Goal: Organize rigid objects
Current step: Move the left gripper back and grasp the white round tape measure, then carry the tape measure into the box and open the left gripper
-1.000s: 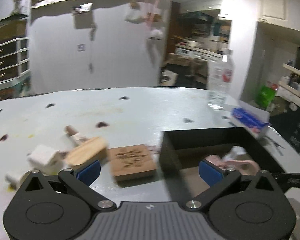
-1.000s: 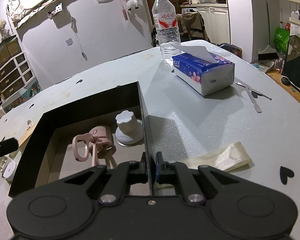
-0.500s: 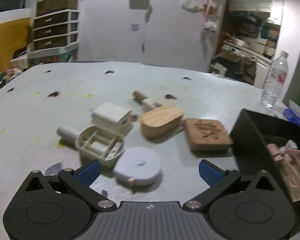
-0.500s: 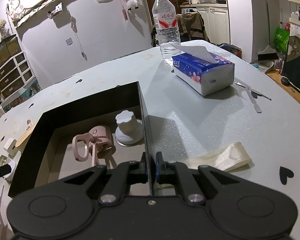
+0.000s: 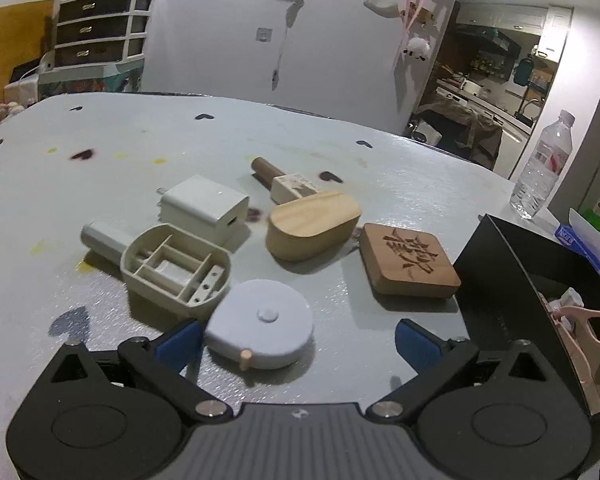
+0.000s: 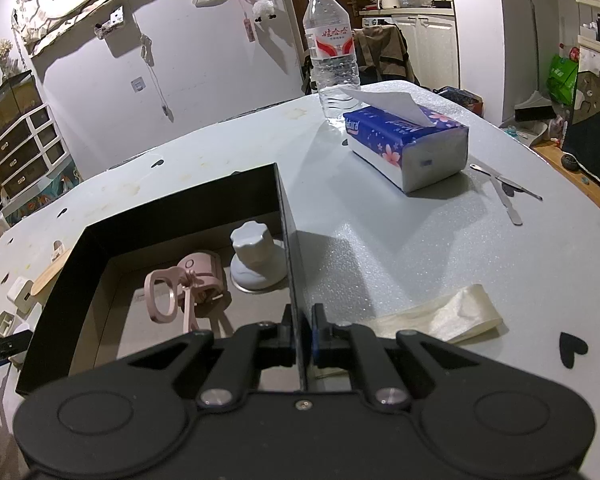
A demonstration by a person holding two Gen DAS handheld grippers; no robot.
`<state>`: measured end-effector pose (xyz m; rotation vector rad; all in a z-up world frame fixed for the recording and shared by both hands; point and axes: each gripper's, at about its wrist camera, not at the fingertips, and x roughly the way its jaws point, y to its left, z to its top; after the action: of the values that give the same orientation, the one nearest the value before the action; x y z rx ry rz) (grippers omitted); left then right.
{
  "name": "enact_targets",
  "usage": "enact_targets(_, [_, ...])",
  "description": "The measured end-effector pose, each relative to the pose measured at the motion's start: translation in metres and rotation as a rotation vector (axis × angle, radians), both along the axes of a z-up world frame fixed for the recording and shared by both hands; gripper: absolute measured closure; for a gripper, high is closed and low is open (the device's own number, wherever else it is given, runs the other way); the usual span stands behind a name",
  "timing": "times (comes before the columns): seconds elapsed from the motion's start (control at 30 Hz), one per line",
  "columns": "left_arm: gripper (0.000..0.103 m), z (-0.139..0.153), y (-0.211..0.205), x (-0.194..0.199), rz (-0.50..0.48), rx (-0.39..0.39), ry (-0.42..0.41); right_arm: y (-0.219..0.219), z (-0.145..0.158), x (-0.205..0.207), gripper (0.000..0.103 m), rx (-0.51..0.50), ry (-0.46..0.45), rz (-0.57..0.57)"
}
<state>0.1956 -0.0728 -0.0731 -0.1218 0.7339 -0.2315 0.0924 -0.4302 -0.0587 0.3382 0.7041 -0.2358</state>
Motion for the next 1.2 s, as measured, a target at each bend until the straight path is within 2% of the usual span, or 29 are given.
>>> enact_targets(0.23, [0.014, -0.003, -0.013, 0.003, 0.011, 0.089, -0.040, 0.000, 0.000, 0.000, 0.096, -0.001, 0.001, 0.001])
enact_targets(0.37, [0.030, -0.003, -0.013, 0.003, 0.034, 0.127, -0.055, 0.000, 0.000, 0.000, 0.096, 0.000, 0.000, 0.000])
enact_targets(0.5, [0.040, -0.002, -0.009, 0.002, 0.044, 0.137, -0.058, 0.000, 0.000, 0.000, 0.096, 0.000, 0.000, 0.000])
enact_targets(0.73, [0.042, -0.001, -0.009, 0.001, 0.027, 0.145, -0.055, 0.000, 0.000, 0.000, 0.096, -0.001, 0.001, 0.001])
enact_targets(0.93, [0.042, 0.011, -0.016, -0.006, -0.079, 0.057, -0.040, 0.000, 0.000, -0.001, 0.096, -0.003, 0.001, 0.002])
enact_targets(1.1, [0.042, 0.034, -0.035, -0.014, -0.192, -0.011, -0.107, 0.000, 0.000, -0.001, 0.096, -0.003, 0.001, 0.002])
enact_targets(1.2, [0.042, 0.047, -0.057, -0.020, -0.284, -0.019, -0.157, 0.000, 0.000, -0.001, 0.096, -0.003, 0.001, 0.002])
